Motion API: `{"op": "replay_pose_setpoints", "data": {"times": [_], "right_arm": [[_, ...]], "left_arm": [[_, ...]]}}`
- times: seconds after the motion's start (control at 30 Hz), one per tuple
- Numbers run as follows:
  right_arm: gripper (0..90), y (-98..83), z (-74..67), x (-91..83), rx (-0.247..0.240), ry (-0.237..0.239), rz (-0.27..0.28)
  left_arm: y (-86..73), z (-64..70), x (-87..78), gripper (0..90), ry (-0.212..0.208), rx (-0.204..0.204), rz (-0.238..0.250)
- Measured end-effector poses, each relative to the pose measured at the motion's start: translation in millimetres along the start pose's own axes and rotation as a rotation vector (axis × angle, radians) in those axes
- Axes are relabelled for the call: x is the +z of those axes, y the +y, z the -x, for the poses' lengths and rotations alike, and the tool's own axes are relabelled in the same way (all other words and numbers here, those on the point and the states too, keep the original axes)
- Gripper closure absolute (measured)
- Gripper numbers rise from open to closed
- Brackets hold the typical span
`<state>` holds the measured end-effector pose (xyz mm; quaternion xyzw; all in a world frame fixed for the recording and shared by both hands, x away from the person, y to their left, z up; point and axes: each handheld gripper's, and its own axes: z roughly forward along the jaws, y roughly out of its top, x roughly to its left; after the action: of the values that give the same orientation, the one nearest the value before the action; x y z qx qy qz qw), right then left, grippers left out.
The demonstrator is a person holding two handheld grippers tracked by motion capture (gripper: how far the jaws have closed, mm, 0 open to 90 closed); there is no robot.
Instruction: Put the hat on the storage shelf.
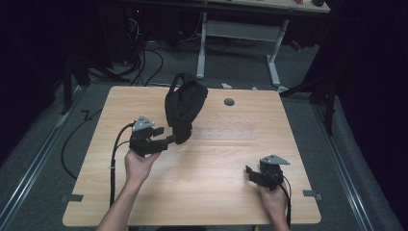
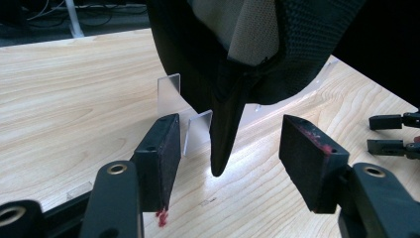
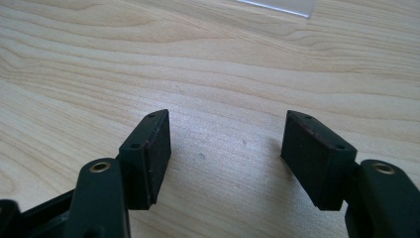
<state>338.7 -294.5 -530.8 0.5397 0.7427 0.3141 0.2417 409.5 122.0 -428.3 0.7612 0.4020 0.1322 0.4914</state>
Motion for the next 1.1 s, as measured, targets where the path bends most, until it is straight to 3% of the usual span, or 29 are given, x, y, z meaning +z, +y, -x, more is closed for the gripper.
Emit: {"op": "replay_pose_setpoints", "data": {"times": [1.1], "right_arm": [[36.1, 0.0, 0.0, 0.0, 0.0, 0.0, 0.0]], "left_arm": [[-18.3, -10.4, -40.4, 39.2, 0.004, -0.038, 0.02]]}}
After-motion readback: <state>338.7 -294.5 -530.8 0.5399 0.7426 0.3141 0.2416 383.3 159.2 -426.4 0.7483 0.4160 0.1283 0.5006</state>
